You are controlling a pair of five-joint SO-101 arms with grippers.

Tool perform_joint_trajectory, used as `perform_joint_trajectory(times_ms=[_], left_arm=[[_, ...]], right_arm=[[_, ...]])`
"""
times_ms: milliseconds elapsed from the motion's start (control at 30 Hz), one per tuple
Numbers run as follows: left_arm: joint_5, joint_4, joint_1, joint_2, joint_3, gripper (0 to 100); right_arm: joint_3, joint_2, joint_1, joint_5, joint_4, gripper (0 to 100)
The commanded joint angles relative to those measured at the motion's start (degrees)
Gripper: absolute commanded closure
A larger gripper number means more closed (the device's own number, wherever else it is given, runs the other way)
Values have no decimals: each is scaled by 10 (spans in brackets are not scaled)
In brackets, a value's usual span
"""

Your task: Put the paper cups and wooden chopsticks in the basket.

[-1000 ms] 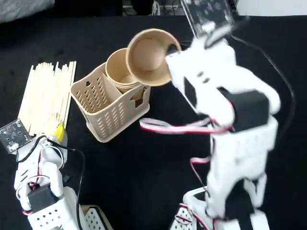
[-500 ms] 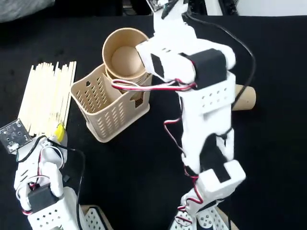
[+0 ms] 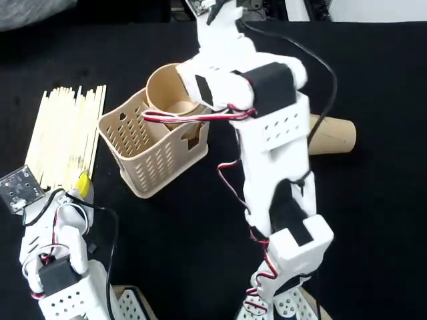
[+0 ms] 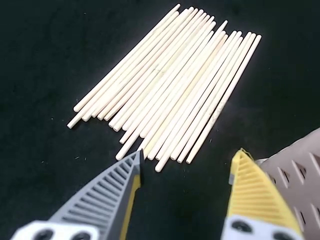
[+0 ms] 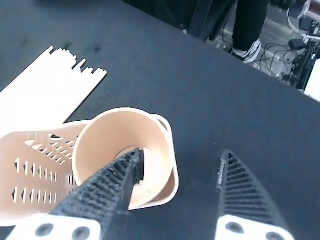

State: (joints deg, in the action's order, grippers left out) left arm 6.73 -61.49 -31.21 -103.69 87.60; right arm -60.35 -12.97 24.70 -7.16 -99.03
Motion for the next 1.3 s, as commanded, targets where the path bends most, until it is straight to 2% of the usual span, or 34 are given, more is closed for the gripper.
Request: perform_joint_trajectory(times_ms=[0, 200, 367, 533, 767, 867, 1133, 1267], left_arm=[[6, 12, 0, -5, 1, 716], [6, 14, 0, -5, 2, 716], [6, 14, 0, -5, 1, 716], [6, 14, 0, -5, 1, 716], [6, 13, 0, -5, 1, 716], [6, 13, 0, -5, 1, 716], [6, 11, 0, -5, -1, 716], [6, 11, 0, -5, -1, 716]], right_arm=[[-29, 55, -22, -35, -18, 748], [59, 99, -113, -111, -21, 748], [238, 124, -204, -244, 7, 748], [438, 126, -298, -326, 176, 747], [701, 126, -376, -338, 493, 729], [805, 125, -388, -368, 620, 709], [927, 127, -422, -456, 777, 761], [937, 145, -438, -449, 794, 767]])
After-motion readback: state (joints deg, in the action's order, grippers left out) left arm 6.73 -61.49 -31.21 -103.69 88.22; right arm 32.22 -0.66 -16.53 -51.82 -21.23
